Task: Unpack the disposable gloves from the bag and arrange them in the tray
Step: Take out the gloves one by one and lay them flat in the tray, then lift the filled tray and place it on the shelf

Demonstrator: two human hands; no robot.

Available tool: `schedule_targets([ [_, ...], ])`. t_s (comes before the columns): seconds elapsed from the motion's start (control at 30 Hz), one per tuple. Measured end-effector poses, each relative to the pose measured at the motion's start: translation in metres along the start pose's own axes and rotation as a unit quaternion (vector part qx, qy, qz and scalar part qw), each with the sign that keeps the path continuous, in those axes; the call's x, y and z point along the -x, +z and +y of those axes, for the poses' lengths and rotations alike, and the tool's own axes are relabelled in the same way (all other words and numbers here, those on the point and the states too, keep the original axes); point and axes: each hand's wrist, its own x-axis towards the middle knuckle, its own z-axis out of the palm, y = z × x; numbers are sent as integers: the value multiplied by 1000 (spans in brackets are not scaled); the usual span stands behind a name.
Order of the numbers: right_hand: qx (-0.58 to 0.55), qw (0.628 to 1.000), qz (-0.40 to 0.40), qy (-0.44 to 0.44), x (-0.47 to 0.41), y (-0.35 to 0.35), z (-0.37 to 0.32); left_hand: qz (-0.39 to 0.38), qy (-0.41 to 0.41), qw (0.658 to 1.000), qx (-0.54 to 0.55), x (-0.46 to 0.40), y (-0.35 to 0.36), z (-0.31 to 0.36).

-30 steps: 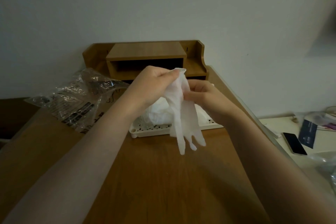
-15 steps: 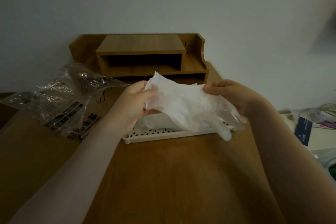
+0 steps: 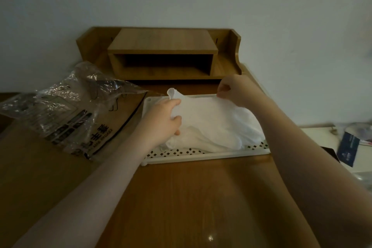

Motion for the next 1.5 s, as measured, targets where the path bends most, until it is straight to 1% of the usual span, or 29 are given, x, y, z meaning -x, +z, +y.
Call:
schedule_targets([
  [0.13,98,986,129,23,14,10,5,5,-18,987,-162,2,1,0],
  [0.2,73,976,203,-19,35,16,-9,12,-34,971,-238,10,-1,7],
  [0.23,47,974,212,-60,47,21,-20,20,-37,962,-271,14,-1,10],
  [0.27,35,974,196,-110,59,26,-32,40,-35,949,-310,18,-1,13],
  [0.3,49,974,161,-153,67,33,-42,65,-24,932,-355,20,-2,16],
  [0.33,76,974,117,-180,73,39,-50,85,-5,916,-391,21,-2,18],
  [0.37,102,975,72,-185,73,46,-54,90,19,908,-409,18,-1,18],
  [0.43,137,976,-2,-168,69,55,-48,46,72,911,-403,11,6,15],
  [0.5,153,975,-41,-154,63,60,-33,-22,103,915,-390,3,15,5],
  [0.6,164,974,-60,-145,57,62,-5,-93,54,926,-363,-3,24,-15],
  [0.7,170,975,-61,-130,54,55,20,-96,21,931,-351,-7,30,-23],
  [0.77,148,981,-73,-102,55,52,36,-97,12,934,-345,-7,30,-24],
  [0.87,65,991,-100,-55,56,54,49,-102,-16,947,-305,-5,26,-30],
  [0.97,-59,988,-140,-23,56,53,45,-109,-24,954,-279,-7,21,-33],
  [1.0,-80,987,-142,-15,56,53,42,-112,-24,954,-275,-8,20,-33],
  [1.03,-78,987,-140,-9,56,52,41,-117,-23,956,-268,-7,19,-32],
  [1.07,-46,990,-132,-3,56,51,39,-122,-14,961,-250,-7,18,-31],
  [1.1,14,993,-113,-2,57,50,35,-121,1,970,-211,-3,17,-29],
  [1.13,74,994,-77,-7,57,49,29,-106,26,981,-159,2,14,-28],
  [1.17,110,993,-30,-18,58,46,20,-69,63,990,-105,7,11,-27],
  [1.2,119,992,17,-32,60,44,7,-6,106,992,-69,13,6,-28],
  [1.23,106,992,56,-48,61,42,-9,68,145,985,-68,18,0,-29],
  [1.27,78,991,81,-68,63,40,-24,137,168,972,-94,20,-5,-34],
  [1.3,49,990,92,-98,65,39,-41,188,168,959,-133,20,-9,-40],
  [1.33,29,986,93,-132,67,39,-57,208,145,952,-170,20,-12,-46],
  [1.37,25,982,88,-167,69,42,-71,198,107,954,-196,22,-13,-51],
  [1.43,55,974,66,-208,72,48,-86,132,25,973,-190,23,-10,-60],
  [1.47,67,975,60,-202,71,52,-91,103,1,978,-180,25,-10,-66],
  [1.5,60,982,57,-171,70,52,-88,86,-9,980,-178,26,-7,-70],
])
